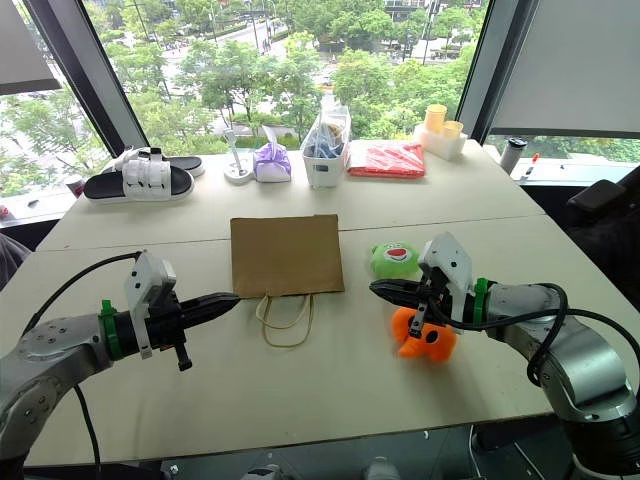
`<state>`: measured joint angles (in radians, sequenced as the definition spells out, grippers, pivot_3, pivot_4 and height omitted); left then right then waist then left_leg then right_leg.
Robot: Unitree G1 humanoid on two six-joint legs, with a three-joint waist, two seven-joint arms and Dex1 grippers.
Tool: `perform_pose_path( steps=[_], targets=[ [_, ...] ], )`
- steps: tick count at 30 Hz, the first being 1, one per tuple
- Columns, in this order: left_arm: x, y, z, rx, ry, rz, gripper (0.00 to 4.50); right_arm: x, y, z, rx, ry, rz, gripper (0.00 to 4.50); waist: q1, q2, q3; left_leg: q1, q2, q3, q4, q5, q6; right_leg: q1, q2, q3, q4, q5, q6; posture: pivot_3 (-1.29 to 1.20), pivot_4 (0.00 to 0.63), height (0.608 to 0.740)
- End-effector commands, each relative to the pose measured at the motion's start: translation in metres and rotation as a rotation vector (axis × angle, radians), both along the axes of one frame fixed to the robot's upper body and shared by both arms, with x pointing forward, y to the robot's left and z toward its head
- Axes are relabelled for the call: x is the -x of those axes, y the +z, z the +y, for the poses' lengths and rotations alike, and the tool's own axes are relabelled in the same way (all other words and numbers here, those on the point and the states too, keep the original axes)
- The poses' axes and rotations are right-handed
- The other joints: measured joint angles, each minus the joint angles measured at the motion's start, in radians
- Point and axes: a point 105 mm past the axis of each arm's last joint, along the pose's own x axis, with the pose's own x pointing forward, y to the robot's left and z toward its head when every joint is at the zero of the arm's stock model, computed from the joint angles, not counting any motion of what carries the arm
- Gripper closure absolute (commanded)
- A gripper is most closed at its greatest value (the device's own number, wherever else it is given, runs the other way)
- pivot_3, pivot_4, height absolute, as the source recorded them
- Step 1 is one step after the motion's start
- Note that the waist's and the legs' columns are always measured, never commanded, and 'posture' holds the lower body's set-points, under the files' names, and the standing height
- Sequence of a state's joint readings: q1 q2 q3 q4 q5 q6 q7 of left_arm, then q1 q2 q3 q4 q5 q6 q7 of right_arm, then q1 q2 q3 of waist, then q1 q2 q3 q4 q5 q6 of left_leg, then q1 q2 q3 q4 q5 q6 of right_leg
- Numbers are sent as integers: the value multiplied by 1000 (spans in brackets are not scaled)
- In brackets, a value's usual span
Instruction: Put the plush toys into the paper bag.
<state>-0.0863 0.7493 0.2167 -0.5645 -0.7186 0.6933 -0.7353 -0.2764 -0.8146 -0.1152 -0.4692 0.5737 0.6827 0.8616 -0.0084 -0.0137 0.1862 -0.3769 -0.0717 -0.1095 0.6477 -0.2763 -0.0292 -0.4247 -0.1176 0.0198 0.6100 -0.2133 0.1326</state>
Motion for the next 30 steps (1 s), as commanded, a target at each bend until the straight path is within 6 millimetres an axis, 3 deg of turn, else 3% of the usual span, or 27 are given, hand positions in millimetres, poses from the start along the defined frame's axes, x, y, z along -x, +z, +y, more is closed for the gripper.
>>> perform_pose_path(
  steps=[1,13,16,23,30],
  targets=[
    [4,7,-3,-12,-26,-34,4500,5,7,5,-1,29,-39,4467,0,0,0,0,0,0,0,0,0,0,0,0,0,0,0,0,150,740],
    [-4,2,-3,-31,-38,-16,4500,8,8,8,-3,19,-51,4467,1,0,0,0,0,0,0,0,0,0,0,0,0,0,0,0,150,740],
    [-5,3,-5,-22,-53,-13,3653,8,8,8,-3,15,-53,4500,0,0,0,0,0,0,0,0,0,0,0,0,0,0,0,0,150,740],
    [-7,-4,3,-197,-134,-111,119,8,8,10,0,18,-58,4500,-1,0,0,0,0,0,0,0,0,0,0,0,0,0,0,0,150,740],
    [-14,-25,0,-344,-259,-210,18,8,8,11,1,11,-71,4500,2,0,0,0,0,0,0,0,0,0,0,0,-1,0,0,0,150,740]
  ],
)
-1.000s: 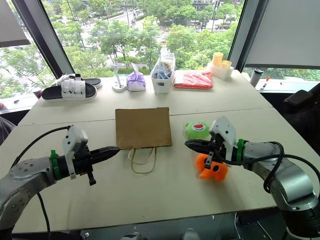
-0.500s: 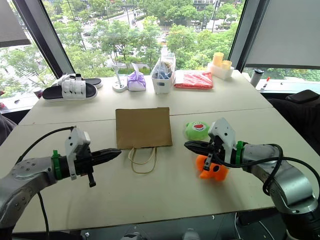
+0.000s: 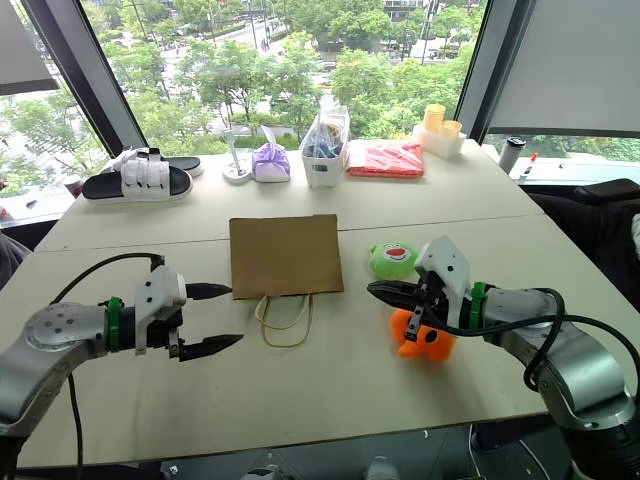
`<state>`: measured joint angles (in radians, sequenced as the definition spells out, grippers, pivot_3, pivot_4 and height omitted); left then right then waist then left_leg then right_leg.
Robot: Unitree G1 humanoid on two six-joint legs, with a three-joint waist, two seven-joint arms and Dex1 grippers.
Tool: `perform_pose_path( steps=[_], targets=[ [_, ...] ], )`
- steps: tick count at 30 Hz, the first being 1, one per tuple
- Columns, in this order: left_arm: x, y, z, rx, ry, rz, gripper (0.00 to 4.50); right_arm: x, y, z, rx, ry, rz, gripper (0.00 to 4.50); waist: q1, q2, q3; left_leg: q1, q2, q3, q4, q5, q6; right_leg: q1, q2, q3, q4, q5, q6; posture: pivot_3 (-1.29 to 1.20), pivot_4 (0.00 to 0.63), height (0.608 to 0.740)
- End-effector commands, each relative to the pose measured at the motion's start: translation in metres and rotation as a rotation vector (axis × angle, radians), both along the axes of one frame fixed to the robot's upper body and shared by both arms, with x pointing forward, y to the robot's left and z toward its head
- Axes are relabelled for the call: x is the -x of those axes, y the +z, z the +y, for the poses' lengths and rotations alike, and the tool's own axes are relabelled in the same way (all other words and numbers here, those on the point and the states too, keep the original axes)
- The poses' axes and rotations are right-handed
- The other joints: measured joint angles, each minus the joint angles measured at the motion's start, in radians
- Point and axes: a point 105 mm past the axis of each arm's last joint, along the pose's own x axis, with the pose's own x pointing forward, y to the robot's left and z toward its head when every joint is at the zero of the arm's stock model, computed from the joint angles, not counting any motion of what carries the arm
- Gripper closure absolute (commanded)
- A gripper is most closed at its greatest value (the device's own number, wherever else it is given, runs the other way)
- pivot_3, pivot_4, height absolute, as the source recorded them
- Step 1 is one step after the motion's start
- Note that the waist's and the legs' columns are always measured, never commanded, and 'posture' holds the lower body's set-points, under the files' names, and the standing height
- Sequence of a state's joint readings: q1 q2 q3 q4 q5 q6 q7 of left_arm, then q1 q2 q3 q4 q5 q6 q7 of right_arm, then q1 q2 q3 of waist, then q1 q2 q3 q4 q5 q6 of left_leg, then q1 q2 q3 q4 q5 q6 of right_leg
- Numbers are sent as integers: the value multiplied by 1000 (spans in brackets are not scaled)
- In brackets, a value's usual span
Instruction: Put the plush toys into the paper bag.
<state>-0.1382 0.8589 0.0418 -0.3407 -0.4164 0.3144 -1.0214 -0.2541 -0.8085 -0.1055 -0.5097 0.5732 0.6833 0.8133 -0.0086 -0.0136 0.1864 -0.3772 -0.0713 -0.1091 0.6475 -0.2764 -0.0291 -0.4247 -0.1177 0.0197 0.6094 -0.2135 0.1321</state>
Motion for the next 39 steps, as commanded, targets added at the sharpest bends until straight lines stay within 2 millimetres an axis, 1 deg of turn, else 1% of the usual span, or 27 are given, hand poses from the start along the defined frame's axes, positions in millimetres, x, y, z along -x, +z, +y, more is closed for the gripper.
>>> perform_pose_path(
  steps=[1,4,6,8,9,11,14,16,18,20,23,26,29,33,35,36,39],
  targets=[
    [-9,0,-13,-27,-72,-90,18,5,10,8,-3,25,-58,4500,6,0,0,0,0,0,0,0,0,0,0,0,0,0,0,0,150,740],
    [-15,-5,-22,-14,-103,-93,18,5,10,9,-8,22,-61,4500,16,0,0,0,0,0,1,0,0,0,0,0,0,0,0,0,150,740],
    [-26,-7,-34,-5,-121,-124,18,7,10,11,-10,23,-61,4500,20,0,0,0,-1,0,1,0,0,0,0,0,0,0,1,0,150,740],
    [-33,-7,-42,9,-129,-144,18,8,10,12,-7,23,-63,4500,22,0,0,-1,-1,0,1,0,0,0,0,-1,0,2,3,0,150,740],
    [-34,-7,-44,17,-136,-148,258,8,10,12,-8,21,-63,4500,22,0,0,-1,-1,0,1,0,0,0,0,-1,0,2,3,0,150,740],
    [-34,-6,-46,22,-154,-153,832,9,10,13,-10,13,-66,4500,18,-1,0,-1,-1,0,1,0,0,0,0,-1,0,2,4,0,150,740],
    [-36,-2,-47,34,-160,-153,2355,12,5,16,-27,-2,-55,4500,17,0,0,-1,-1,0,1,0,0,-1,0,-1,0,2,4,0,150,740],
    [-39,10,-50,110,-142,-113,3362,15,-4,22,-72,-9,-23,4500,20,-1,0,-1,-1,-1,0,0,0,-1,0,-1,0,2,4,0,150,740],
    [-41,31,-56,263,-114,-21,4280,13,-17,28,-100,-40,0,4500,21,-1,0,-1,-1,-1,1,0,0,-1,0,-1,0,2,4,0,150,740],
    [-43,50,-59,359,-97,26,4280,9,-26,36,-125,-64,2,4500,20,-1,1,-3,-1,-2,3,0,0,-1,0,-2,1,2,4,0,150,740],
    [-45,67,-60,414,-83,57,4280,-6,-36,53,-160,-125,-10,4500,14,-1,1,-2,-1,-2,4,0,0,-1,1,-2,2,2,4,0,150,740],
    [-43,74,-63,436,-88,84,4280,-23,-45,68,-203,-201,2,4500,-4,-1,0,0,-1,-2,2,0,0,-1,1,-1,3,2,4,0,150,740],
    [-39,76,-66,441,-91,109,4280,-40,-59,82,-186,-267,13,4500,-10,-1,0,1,-1,-2,0,1,-2,-2,2,-1,4,2,4,0,150,740],
    [-34,84,-70,500,-83,143,4280,-66,-74,117,-257,-332,48,4500,-10,-1,0,1,-1,-2,0,2,-3,-2,2,0,4,2,4,0,150,740],
    [-35,95,-71,553,-71,148,4280,-74,-85,135,-239,-354,51,4500,-11,-1,0,1,-1,-2,0,2,-3,-3,3,0,4,2,3,0,150,740],
    [-35,100,-71,576,-65,151,4280,-78,-88,141,-239,-366,51,4500,-11,-1,0,1,-1,-3,-1,2,-3,-3,3,0,4,2,3,0,150,740],
    [-33,117,-70,634,-65,154,4280,-89,-97,150,-208,-419,46,4500,-9,-1,0,1,-1,-3,-1,2,-4,-3,3,0,4,2,3,0,150,740]
  ],
)
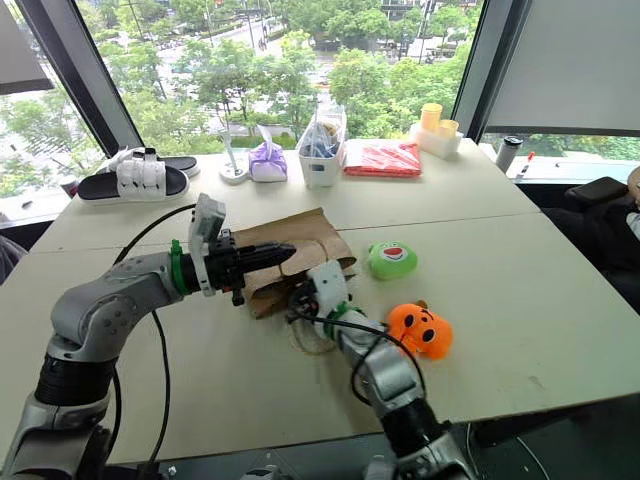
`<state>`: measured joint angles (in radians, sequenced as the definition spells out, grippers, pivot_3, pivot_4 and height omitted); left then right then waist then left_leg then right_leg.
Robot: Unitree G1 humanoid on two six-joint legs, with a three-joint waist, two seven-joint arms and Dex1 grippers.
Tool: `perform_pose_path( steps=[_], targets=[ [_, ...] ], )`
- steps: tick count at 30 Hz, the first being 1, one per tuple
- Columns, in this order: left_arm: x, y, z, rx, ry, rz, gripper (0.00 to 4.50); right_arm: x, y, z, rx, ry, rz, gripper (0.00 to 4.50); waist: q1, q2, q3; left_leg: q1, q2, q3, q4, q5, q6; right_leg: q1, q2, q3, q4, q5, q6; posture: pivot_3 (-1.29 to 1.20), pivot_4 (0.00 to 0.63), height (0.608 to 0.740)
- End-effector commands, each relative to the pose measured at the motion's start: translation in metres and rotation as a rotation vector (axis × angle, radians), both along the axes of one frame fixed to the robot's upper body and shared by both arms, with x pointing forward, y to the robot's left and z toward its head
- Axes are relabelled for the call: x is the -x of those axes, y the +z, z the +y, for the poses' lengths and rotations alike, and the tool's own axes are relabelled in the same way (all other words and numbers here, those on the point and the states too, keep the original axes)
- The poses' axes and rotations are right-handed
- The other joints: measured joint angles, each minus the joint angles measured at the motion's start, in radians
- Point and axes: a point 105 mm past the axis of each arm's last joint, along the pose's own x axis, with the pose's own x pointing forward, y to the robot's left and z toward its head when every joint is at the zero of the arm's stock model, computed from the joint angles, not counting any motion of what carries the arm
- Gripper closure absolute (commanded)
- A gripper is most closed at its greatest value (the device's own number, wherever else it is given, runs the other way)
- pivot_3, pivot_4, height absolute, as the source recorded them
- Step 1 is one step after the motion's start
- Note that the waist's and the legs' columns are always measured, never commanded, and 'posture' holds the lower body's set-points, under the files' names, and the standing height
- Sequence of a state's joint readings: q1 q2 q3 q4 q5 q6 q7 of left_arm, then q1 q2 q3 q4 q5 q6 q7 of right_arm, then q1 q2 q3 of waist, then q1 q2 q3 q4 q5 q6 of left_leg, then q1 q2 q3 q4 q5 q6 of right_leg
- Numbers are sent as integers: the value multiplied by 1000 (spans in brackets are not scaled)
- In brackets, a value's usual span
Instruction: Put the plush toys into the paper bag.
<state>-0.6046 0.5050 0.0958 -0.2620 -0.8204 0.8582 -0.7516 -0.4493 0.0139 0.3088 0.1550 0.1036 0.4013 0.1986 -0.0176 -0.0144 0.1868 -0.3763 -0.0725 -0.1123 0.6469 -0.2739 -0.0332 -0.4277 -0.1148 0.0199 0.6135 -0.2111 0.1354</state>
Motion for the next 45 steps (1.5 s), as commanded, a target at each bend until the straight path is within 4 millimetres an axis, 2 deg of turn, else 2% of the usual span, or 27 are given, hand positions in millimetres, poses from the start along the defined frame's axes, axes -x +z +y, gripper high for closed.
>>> perform_pose_path(
  steps=[1,9,11,12,16,20,28,31,34,35,45],
  targets=[
    [9,37,4,85,6,-64,4280,-12,0,4,55,-52,-52,4500,0,0,0,0,0,0,0,0,0,0,0,0,0,0,0,0,150,740],
    [-3,87,24,220,115,-127,4280,-15,-7,0,110,-13,-64,4500,-3,0,0,1,0,0,0,0,-1,0,1,0,0,0,0,0,150,740],
    [-5,91,27,222,128,-136,4280,-16,-6,-3,103,-23,-66,4500,-3,0,0,1,0,0,0,1,-1,1,1,0,1,0,0,0,150,740],
    [-4,87,25,207,123,-133,4280,-16,-5,-5,99,-26,-66,4500,-3,0,0,1,0,0,0,1,-2,0,1,0,1,0,0,0,150,740],
    [6,42,13,86,76,-67,4280,-15,-4,-11,94,-34,-68,4500,-5,1,-1,1,0,0,-1,3,-4,1,1,1,1,0,0,0,150,740],
    [12,11,13,-13,62,-32,4280,-11,-7,-12,103,-24,-64,4500,-3,1,-1,1,0,0,-1,1,-3,0,1,1,0,0,0,0,150,740],
    [20,-9,17,-116,17,-45,4280,-8,-7,-9,111,-1,-68,4500,-3,1,-1,1,0,0,-1,1,-2,1,1,1,1,0,0,0,150,740],
    [21,-12,17,-160,11,-77,3471,-7,-7,-9,112,3,-65,4500,-3,1,-1,1,0,0,-1,1,-2,1,1,1,0,0,0,0,150,740],
    [21,-14,15,-180,3,-112,1866,-6,-7,-8,114,9,-66,4500,-3,1,-1,1,0,0,-1,1,-2,1,1,1,0,0,0,0,150,740],
    [21,-15,14,-185,-5,-118,1470,-6,-7,-8,114,10,-66,4500,-3,1,-1,1,0,0,-1,1,-2,1,1,1,0,0,0,0,150,740],
    [18,-27,-6,-213,-39,-180,1470,-5,-7,-7,117,15,-66,4500,-3,1,-1,1,0,0,-1,1,-1,1,1,1,0,0,0,0,150,740]
  ],
)
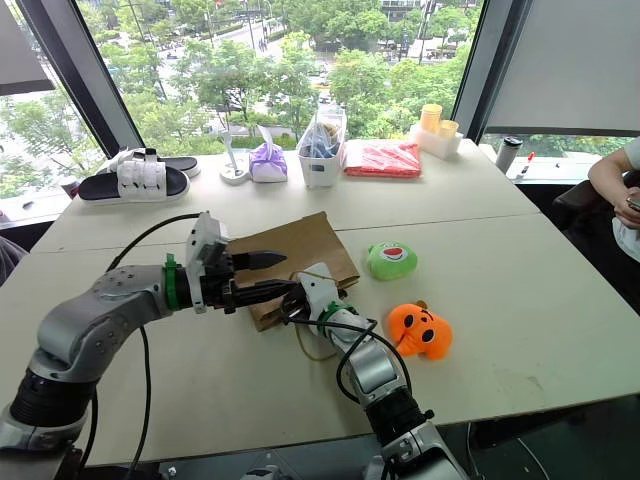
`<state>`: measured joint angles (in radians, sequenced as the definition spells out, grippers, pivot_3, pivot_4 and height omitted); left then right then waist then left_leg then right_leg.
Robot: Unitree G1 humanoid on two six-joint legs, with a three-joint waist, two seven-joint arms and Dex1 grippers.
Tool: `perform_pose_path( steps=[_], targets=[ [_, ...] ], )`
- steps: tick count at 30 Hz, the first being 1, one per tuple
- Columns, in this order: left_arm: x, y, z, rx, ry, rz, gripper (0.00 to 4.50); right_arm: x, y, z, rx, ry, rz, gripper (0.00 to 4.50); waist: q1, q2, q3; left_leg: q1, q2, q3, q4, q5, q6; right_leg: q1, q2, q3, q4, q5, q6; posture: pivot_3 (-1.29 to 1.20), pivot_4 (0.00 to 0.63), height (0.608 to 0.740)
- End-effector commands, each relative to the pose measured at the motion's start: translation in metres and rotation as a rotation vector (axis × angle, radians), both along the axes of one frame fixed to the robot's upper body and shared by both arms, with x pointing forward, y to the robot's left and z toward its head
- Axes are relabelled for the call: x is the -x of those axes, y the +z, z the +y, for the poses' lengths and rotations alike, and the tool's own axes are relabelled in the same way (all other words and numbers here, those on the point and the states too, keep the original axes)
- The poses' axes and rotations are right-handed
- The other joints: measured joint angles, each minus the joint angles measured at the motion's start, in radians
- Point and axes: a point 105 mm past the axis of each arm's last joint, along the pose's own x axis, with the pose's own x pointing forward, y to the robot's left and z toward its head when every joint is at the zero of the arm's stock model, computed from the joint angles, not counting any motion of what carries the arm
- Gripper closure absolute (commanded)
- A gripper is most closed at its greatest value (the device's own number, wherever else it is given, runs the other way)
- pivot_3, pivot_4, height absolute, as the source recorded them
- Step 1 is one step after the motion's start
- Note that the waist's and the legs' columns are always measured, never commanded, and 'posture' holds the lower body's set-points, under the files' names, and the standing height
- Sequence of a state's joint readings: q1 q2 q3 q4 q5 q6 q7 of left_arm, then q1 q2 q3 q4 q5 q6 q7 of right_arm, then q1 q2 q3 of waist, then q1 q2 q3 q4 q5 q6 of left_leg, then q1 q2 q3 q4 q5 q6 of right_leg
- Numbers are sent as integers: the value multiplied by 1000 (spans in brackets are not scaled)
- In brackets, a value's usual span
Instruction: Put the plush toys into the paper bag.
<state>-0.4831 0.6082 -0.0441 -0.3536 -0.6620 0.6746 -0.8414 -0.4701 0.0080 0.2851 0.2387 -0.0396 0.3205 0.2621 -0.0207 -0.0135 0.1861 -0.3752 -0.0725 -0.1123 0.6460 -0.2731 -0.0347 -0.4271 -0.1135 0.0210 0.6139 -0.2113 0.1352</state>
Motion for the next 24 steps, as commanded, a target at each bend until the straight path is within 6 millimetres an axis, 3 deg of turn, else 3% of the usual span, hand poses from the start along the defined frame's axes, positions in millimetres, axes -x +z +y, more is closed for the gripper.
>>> perform_pose_path(
  steps=[1,5,6,8,12,17,24],
  targets=[
    [-2,4,-4,-9,-3,-66,1470,3,0,1,0,5,0,4500,0,0,0,0,0,0,0,0,0,0,0,0,0,0,0,0,150,740],
    [-9,-2,-10,-29,12,-100,1470,4,0,2,0,3,-1,4500,0,0,0,0,0,0,0,0,0,0,0,0,0,0,0,0,150,740],
    [-11,-3,-10,-33,20,-110,1707,4,0,2,0,2,-1,4500,1,0,0,0,0,0,0,0,0,0,0,0,0,0,0,0,150,740],
    [-14,-3,-10,-25,29,-119,2293,4,0,2,-1,1,-1,4500,0,0,0,0,0,0,0,0,0,0,0,0,0,0,0,0,150,740],
    [-16,-3,-11,-5,34,-118,4364,5,0,2,0,3,-2,4500,0,0,0,0,0,0,0,0,0,0,0,0,0,0,0,0,150,740],
    [-18,3,-12,44,47,-109,4447,6,-1,2,-1,2,1,4500,1,0,0,0,0,0,0,0,0,0,0,0,0,0,0,0,150,740],
    [-44,28,0,153,187,-103,4447,8,-3,3,-2,3,5,4500,0,0,0,0,0,0,0,0,0,0,0,0,0,0,0,0,150,740]
  ],
)
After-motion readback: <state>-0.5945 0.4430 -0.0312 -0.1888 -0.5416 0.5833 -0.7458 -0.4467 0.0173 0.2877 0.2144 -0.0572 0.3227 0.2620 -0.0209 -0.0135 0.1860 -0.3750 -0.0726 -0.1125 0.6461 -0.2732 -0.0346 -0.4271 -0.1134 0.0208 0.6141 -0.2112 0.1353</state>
